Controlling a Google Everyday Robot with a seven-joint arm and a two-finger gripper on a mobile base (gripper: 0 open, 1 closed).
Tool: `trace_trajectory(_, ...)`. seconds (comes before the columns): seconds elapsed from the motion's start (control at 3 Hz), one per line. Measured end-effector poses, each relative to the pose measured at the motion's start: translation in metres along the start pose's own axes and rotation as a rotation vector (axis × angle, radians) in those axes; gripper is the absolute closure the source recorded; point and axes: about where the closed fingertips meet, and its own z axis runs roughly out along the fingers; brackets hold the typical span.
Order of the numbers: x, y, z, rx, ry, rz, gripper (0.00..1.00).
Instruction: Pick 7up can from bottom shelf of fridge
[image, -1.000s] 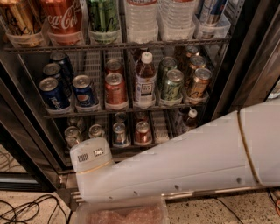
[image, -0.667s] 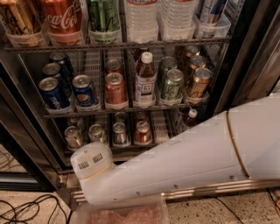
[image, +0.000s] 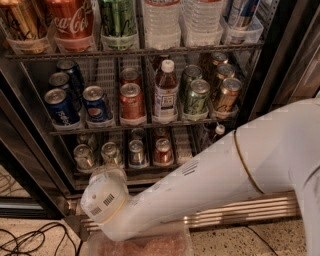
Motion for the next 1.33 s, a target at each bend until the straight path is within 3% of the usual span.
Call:
trace_trajectory(0.33,0.015,-0.004,0.003,-0.056,0.074,-0.124,1.0)
trace_trajectory(1.0,0.01,-0.001,0.009,-0.056,0.105,-0.122,1.0)
trace_trajectory(1.33,-0.002,0.003,0.013,-0.063,0.172,-0.121,1.0)
